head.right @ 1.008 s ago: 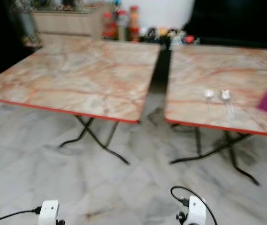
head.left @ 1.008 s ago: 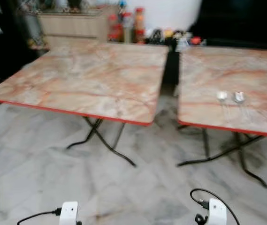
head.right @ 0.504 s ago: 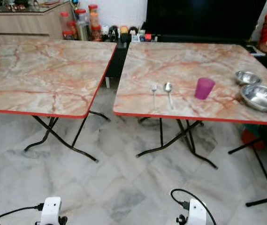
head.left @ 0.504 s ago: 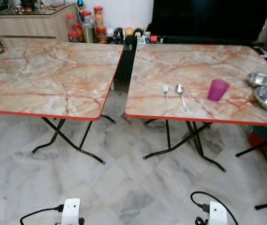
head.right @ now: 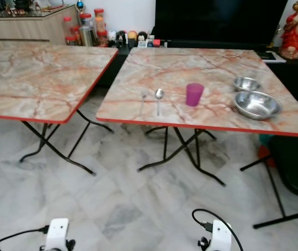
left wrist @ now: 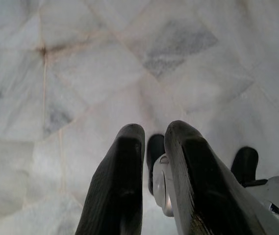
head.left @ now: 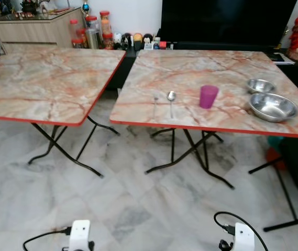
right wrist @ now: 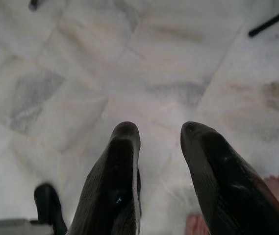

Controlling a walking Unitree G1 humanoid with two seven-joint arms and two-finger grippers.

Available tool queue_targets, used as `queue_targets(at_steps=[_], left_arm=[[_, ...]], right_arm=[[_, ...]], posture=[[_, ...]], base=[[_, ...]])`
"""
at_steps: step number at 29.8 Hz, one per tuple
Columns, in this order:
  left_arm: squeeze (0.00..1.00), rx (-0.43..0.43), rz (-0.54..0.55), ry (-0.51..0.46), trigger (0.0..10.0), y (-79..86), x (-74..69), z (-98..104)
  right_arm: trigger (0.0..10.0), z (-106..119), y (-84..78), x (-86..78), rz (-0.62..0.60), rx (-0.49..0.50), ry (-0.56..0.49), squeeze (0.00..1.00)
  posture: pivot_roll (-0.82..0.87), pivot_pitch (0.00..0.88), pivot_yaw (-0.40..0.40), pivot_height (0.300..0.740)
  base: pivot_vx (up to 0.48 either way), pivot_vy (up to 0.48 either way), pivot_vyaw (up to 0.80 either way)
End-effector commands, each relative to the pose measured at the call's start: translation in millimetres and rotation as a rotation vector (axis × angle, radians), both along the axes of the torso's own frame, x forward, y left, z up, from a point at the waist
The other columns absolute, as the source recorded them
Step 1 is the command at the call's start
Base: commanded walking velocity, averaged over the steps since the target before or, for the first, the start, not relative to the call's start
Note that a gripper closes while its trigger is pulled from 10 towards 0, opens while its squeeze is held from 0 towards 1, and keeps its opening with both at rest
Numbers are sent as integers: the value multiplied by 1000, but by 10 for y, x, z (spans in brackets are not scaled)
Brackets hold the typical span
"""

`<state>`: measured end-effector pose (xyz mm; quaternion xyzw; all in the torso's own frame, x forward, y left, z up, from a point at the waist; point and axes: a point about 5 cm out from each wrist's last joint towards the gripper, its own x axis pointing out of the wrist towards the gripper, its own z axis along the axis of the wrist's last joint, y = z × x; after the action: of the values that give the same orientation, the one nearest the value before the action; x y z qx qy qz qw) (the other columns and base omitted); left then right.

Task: Setting the table

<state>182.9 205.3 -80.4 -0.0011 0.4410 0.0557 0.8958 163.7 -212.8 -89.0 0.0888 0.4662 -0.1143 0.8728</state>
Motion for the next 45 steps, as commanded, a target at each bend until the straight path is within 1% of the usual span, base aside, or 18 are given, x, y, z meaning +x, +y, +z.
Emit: queue_targets(at_steps=[1, 10, 45], left_arm=[[0, 5, 26, -13, 10000, 47, 9, 15], [0, -7, 30, -17, 10000, 58, 10, 18], [0, -18, 28, 18, 10000, 51, -78, -29]], right_arm=[[10000, 5, 35, 26, -5, 12, -9, 0], [10000, 11, 27, 35, -8, 12, -16, 0], [10000, 3, 36, 21, -3, 16, -11, 0]], posture=[[38, 0, -15, 728], [36, 0, -14, 728], [35, 0, -14, 728]], base=[[0, 0, 0], [322, 0, 0], [368, 0, 0]])
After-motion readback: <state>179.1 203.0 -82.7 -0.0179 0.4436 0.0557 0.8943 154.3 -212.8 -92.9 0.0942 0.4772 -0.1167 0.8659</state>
